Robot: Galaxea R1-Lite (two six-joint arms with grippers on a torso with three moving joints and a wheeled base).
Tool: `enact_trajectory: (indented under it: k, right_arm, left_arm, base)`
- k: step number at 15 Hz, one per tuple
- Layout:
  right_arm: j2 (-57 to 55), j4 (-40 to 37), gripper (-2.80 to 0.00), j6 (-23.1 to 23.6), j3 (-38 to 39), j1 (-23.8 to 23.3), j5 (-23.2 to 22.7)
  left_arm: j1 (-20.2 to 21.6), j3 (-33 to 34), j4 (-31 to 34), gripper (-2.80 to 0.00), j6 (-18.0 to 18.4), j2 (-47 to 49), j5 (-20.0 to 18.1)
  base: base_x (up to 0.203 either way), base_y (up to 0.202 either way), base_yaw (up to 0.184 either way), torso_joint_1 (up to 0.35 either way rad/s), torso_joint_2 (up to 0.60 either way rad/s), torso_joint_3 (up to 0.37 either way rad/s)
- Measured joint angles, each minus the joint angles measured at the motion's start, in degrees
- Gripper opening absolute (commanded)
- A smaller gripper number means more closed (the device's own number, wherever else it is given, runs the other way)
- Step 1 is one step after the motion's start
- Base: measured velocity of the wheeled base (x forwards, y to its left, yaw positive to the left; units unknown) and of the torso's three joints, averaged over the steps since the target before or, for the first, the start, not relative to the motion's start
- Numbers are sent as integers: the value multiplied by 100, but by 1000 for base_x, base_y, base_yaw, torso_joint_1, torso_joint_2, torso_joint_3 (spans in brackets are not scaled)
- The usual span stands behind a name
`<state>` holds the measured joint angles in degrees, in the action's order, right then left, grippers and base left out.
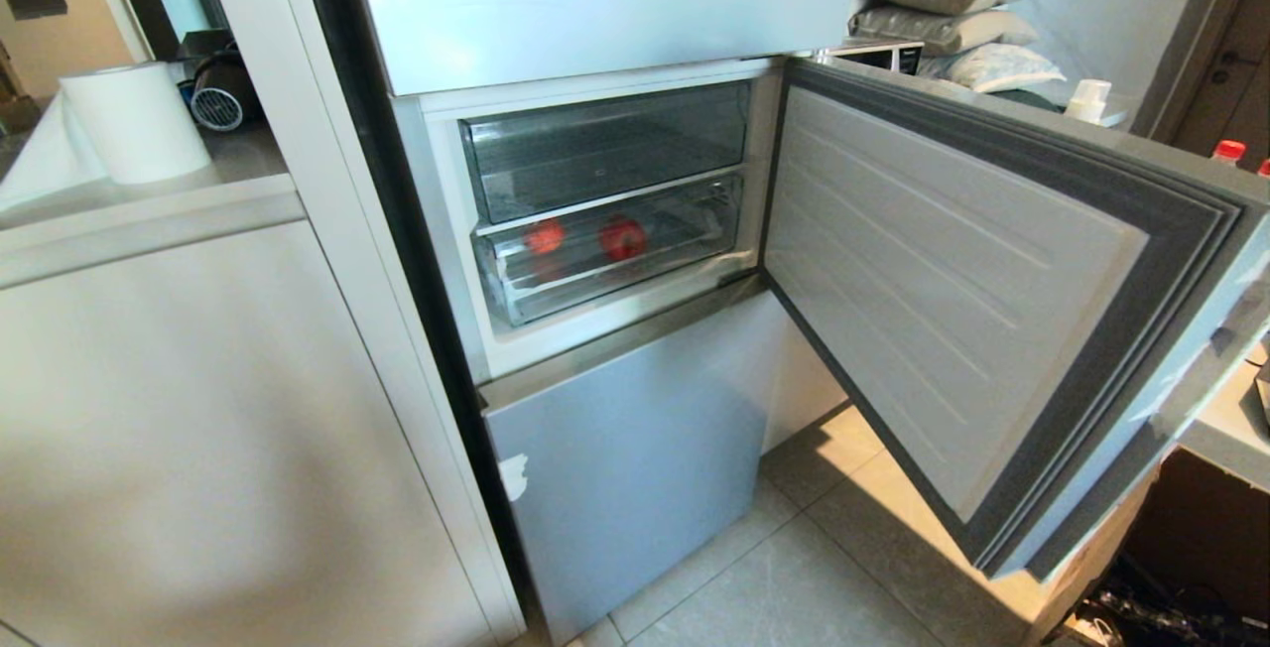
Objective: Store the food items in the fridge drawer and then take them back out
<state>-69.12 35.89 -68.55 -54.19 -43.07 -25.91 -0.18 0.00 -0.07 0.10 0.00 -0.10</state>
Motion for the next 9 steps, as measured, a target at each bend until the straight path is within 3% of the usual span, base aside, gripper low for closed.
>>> enact_trajectory:
  k: [3, 5, 7, 9]
  right_arm:
    - [-46, -738, -280, 1237, 194, 1847, 1634]
    - [-388, -748, -280, 1785, 398, 2927, 2452]
    - [-936, -442, -280, 2059, 512, 3725, 2816]
    - [-1482, -79, -280, 2283, 519, 4583, 2875]
  left_arm:
    - [0, 0, 0, -280, 0, 0, 0]
    - [0, 0, 0, -280, 0, 0, 0]
    - [0, 0, 0, -280, 0, 0, 0]
    - [0, 0, 0, -280, 0, 0, 0]
  base:
    - [0, 0, 0, 0, 0, 0]
    - [0, 0, 0, 0, 0, 0]
    - [0, 0, 0, 0, 0, 0]
    - [0, 0, 0, 0, 0, 0]
